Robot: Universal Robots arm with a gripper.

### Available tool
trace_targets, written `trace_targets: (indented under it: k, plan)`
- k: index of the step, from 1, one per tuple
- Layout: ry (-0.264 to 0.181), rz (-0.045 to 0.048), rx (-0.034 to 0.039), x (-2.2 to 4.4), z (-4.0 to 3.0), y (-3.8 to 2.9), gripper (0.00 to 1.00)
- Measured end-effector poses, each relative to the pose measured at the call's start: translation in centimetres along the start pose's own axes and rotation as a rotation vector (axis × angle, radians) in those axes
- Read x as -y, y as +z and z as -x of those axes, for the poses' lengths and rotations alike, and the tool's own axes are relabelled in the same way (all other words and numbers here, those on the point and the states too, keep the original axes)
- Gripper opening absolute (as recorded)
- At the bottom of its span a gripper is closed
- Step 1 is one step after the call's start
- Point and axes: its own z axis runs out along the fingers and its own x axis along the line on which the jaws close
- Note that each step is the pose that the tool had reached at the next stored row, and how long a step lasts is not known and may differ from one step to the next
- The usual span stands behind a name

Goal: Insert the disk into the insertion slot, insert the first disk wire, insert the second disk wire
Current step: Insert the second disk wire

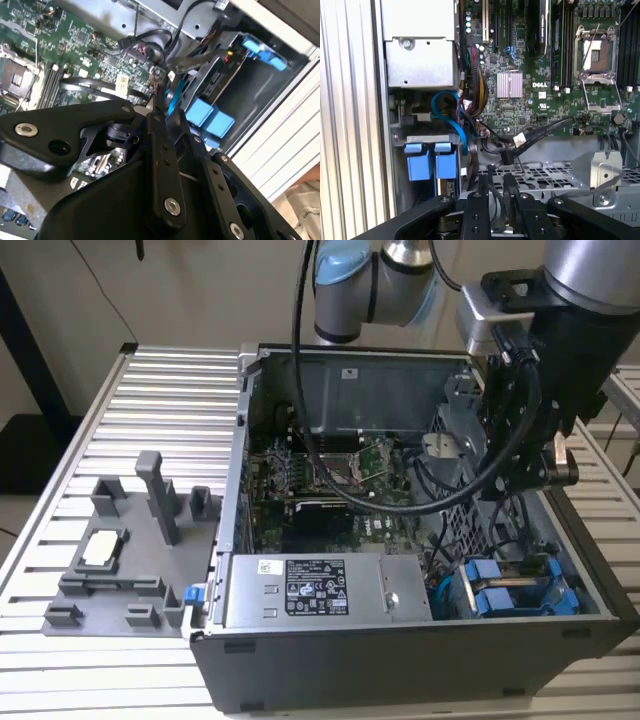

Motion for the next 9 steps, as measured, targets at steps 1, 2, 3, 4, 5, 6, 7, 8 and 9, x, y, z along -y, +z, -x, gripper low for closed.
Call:
trace_targets:
  k: [1,2,3,4,5,6,7,8,9]
  plan:
    - [0.0,-0.0002,0.0001,-0.42,0.05,0.01,0.27]
    - [0.0,-0.0004,0.0001,-0.84,0.09,0.02,0.27]
    - [0.0,-0.0005,0.0001,-1.19,0.13,0.02,0.27]
    - [0.0,-0.0005,0.0001,-1.42,0.15,0.02,0.27]
    - [0.0,-0.0005,0.0002,-1.54,0.16,0.03,0.27]
    - [0.0,-0.0005,0.0001,-1.59,0.15,0.02,0.27]
    - [0.0,-0.0005,0.0002,-1.58,0.15,0.03,0.27]
    - [0.0,-0.0005,0.0001,-1.58,0.16,0.02,0.27]
    - [0.0,-0.0005,-0.0001,-1.6,0.16,0.01,0.27]
